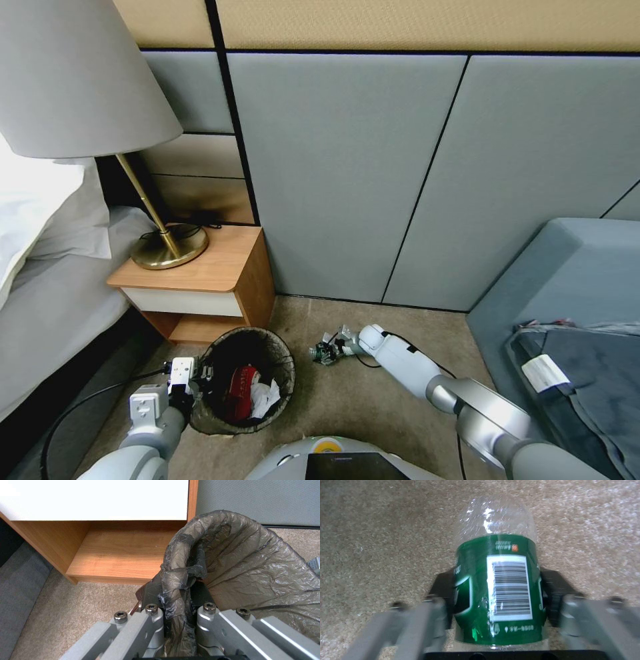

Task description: Pick up the trash bin, then pick up the garbage from the floor and place it into the trash bin.

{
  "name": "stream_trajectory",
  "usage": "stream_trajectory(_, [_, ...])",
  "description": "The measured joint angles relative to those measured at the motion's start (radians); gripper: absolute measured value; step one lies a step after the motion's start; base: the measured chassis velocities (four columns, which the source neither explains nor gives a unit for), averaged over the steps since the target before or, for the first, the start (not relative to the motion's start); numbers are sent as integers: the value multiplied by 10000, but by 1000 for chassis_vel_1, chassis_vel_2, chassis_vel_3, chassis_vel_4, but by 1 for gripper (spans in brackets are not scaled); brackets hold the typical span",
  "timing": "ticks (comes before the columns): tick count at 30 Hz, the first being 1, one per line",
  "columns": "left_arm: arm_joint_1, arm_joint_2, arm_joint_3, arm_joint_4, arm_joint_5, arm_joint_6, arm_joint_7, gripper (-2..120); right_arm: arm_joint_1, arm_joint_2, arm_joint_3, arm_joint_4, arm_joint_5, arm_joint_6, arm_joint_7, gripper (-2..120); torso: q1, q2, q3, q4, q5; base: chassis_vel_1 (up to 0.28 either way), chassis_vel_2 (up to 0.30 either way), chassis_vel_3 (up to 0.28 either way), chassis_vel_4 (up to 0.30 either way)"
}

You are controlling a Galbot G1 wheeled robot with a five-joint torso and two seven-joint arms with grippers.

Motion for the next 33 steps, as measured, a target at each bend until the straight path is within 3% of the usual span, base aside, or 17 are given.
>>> stream_trajectory(4, [-6,29,4,0,-6,-28,44,6,-29,6,95,-76,6,37,-1,27,0,0,0,1,0,0,0,0,0])
stream_trajectory(11, [-4,44,5,0,-13,-39,60,6,-157,-20,444,9,-26,62,142,19,0,0,0,1,1,0,0,0,0])
stream_trajectory(16, [-57,107,3,0,-52,-40,55,6,-556,-571,1276,1450,232,-359,821,19,0,0,0,6,4,0,0,0,0])
stream_trajectory(18, [-110,229,-2,0,-328,-20,-24,6,-1191,-1685,1910,3486,1219,-993,1833,19,0,0,1,0,3,0,0,0,0])
stream_trajectory(21, [-132,305,-1,0,-462,11,-69,6,-1559,-2349,2197,4600,1919,-1296,2510,19,0,0,0,-3,-3,0,0,0,0])
stream_trajectory(24, [-206,409,56,0,-547,30,-94,6,-2834,-3519,3271,7114,3178,-1951,3956,19,0,0,1,-7,6,0,0,0,0])
stream_trajectory(25, [-206,409,56,0,-547,30,-94,6,-2834,-3519,3271,7114,3178,-1951,3956,19,0,0,1,-7,6,0,0,0,0])
stream_trajectory(27, [-256,404,128,0,-322,-9,-94,6,-3623,-3955,4195,8653,3621,-2196,4769,19,0,0,0,2,-4,0,0,0,0])
stream_trajectory(28, [-256,404,128,0,-322,-9,-94,6,-3623,-3955,4195,8653,3621,-2196,4769,19,0,0,0,2,-4,0,0,0,0])
stream_trajectory(30, [-316,432,153,0,-246,-46,-96,6,-4325,-4333,5049,10104,4140,-2374,5605,19,0,0,0,6,3,0,0,0,0])
stream_trajectory(32, [-323,437,153,0,-243,-49,-97,6,-4403,-4377,5160,10269,4191,-2396,5707,19,0,1,-1,3,0,0,0,0,0])
stream_trajectory(33, [-396,459,168,0,-239,-60,-96,6,-4859,-4577,5774,11096,4461,-2488,6236,19,0,0,0,3,-3,0,0,0,0])
